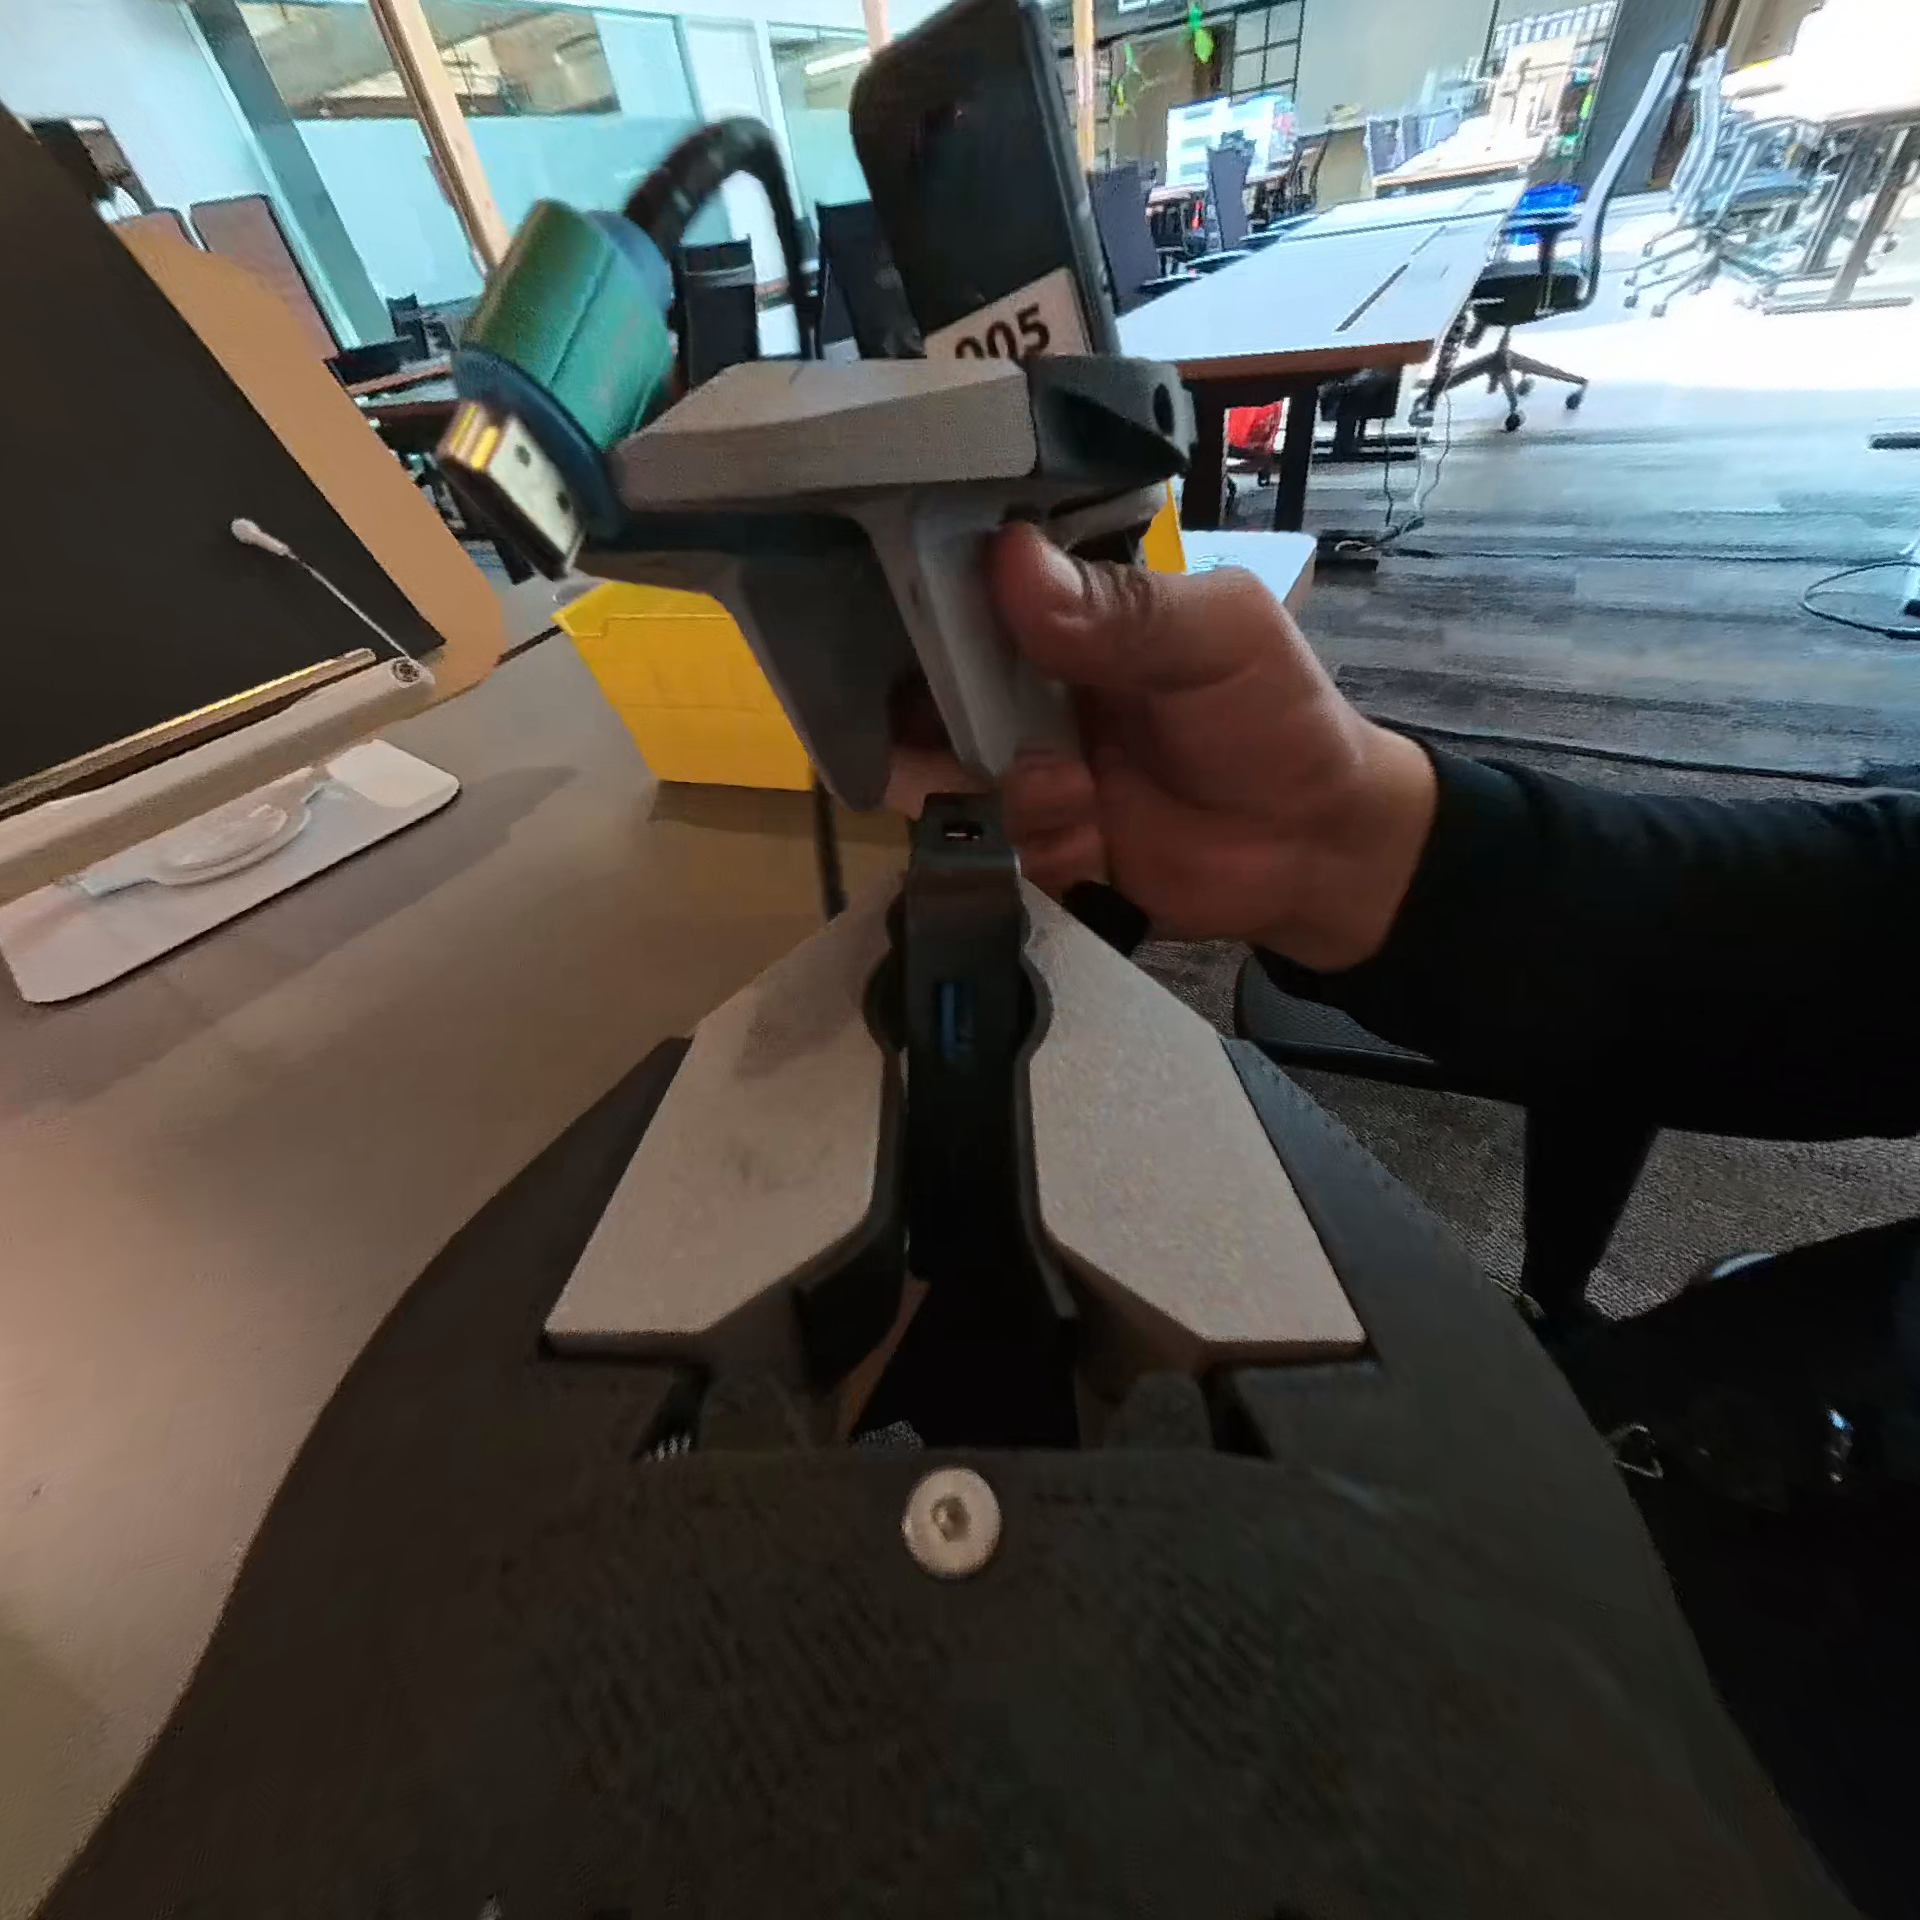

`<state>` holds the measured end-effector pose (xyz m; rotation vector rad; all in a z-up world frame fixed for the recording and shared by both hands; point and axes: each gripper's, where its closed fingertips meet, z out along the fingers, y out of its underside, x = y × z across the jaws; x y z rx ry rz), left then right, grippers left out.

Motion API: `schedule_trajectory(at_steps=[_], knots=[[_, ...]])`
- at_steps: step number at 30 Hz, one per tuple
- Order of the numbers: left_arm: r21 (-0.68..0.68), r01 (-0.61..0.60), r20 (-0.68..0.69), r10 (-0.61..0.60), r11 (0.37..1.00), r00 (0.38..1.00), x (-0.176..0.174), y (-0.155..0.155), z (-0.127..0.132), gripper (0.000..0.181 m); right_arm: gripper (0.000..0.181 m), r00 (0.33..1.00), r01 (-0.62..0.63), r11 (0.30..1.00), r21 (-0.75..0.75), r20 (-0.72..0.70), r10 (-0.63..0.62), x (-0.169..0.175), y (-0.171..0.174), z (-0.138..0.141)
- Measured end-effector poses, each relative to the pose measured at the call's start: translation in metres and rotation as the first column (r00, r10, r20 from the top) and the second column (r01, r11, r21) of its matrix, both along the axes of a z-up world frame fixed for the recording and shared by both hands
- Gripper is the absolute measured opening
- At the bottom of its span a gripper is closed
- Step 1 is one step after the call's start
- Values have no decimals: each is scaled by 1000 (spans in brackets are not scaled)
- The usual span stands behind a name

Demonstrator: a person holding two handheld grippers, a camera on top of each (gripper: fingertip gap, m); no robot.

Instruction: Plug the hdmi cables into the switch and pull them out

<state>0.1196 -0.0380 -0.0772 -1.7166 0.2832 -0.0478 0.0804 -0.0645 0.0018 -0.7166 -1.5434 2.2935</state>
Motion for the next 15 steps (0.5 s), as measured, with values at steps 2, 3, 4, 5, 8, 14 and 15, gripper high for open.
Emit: schedule_trajectory(at_steps=[2,3,4,5,8,14,15], knots=[[0,-21,-15,21,1000,1000,-3,0,0,12,4,1000,10,999,31,2,-10,0,1,0],[-6,-24,-21,24,1000,1000,-4,0,-1,12,3,1000,14,999,41,2,-14,0,2,-1],[-8,-27,-23,27,1000,999,-5,0,-2,12,3,1000,12,999,47,5,-13,0,3,-2],[-7,-31,-23,31,1000,999,-7,0,-2,12,4,1000,14,999,49,8,-14,0,4,-2],[-26,-38,-27,37,999,999,-11,0,-6,12,4,998,56,994,89,36,-59,-5,10,-9],[-53,-102,-55,99,993,994,-35,-3,-12,12,5,909,243,932,270,272,-316,-48,51,-69],[-57,-119,-57,116,991,992,-42,-4,-12,12,4,887,254,922,292,309,-342,-55,59,-83]])
